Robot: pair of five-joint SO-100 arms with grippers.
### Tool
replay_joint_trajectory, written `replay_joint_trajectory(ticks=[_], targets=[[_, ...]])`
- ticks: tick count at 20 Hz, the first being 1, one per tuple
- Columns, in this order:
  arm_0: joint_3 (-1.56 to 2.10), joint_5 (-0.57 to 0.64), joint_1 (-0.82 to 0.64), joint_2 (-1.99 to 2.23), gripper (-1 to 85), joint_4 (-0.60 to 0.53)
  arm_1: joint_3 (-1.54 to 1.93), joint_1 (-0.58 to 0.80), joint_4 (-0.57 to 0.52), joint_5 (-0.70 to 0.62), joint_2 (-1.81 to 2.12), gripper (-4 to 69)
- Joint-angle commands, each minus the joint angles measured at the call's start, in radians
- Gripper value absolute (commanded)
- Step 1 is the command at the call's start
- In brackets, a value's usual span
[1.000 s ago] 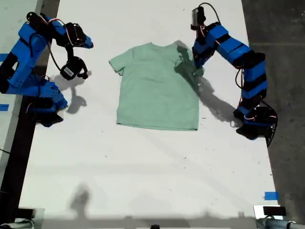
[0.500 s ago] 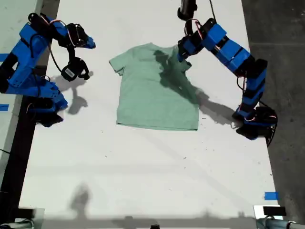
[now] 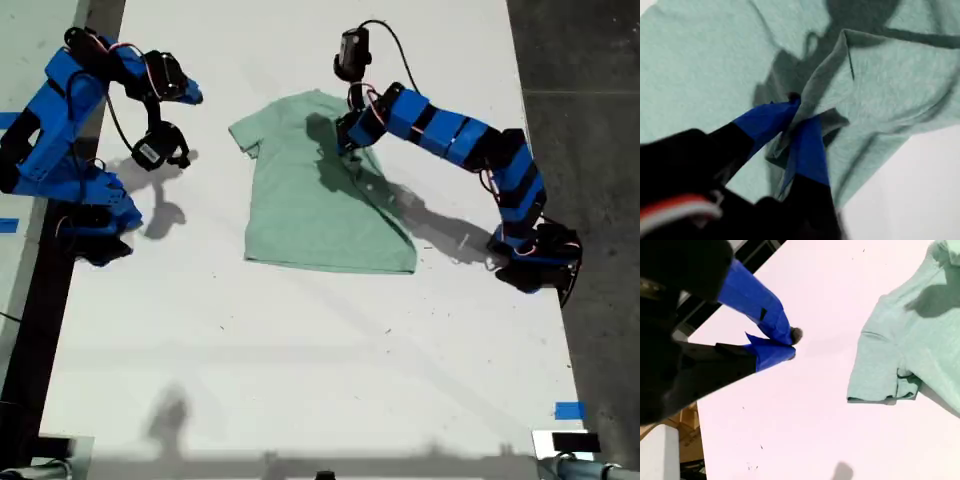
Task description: Fold tshirt
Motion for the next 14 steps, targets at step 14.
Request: replay_joint_trajectory(ticks=[14], targets=[[-0.049,-0.009,0.017,-0.098,1.5,0.012,0.075,0.057,0.279,-0.035,0.468,18.7]])
